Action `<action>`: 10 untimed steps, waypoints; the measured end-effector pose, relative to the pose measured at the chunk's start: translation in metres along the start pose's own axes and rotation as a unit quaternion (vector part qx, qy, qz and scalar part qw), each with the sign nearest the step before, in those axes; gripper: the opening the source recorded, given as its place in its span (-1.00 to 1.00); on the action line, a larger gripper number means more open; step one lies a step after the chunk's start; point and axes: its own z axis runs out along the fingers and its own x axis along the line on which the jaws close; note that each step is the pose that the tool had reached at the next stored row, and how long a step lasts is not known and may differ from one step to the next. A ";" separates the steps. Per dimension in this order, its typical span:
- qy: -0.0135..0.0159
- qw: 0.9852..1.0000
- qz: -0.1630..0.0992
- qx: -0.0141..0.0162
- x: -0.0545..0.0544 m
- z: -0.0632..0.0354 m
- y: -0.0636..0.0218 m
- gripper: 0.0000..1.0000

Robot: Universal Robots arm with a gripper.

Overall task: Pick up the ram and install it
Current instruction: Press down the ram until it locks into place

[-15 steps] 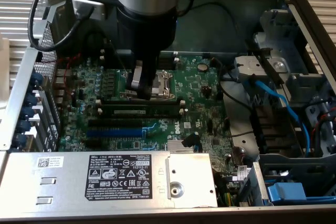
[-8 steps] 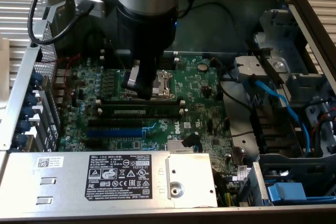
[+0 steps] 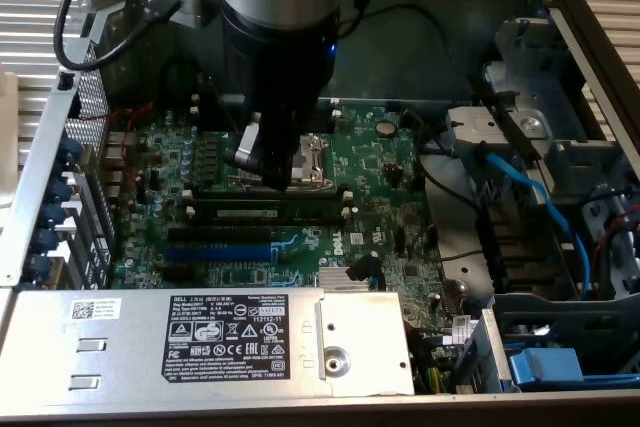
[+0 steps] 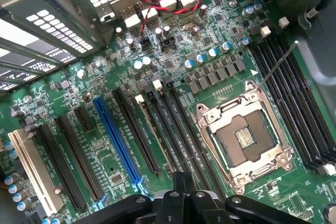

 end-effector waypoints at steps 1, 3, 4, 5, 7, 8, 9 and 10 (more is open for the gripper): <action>0.000 1.000 0.007 0.000 0.000 0.0000 0.0000 -0.80; 0.000 1.000 0.019 0.001 0.000 0.0000 0.0000 -0.80; -0.001 1.000 0.026 0.001 0.000 0.0000 0.0000 -0.80; -0.001 0.999 0.032 0.001 0.000 0.0000 0.0000 -0.80; -0.001 0.999 0.043 0.001 0.000 0.0000 0.0000 -0.80; -0.001 0.999 0.049 0.001 0.000 -0.0001 0.0000 -0.80; -0.002 0.999 0.054 0.001 0.000 -0.0001 0.0000 -0.80; -0.002 0.998 0.060 0.001 0.000 -0.0001 0.0000 -0.80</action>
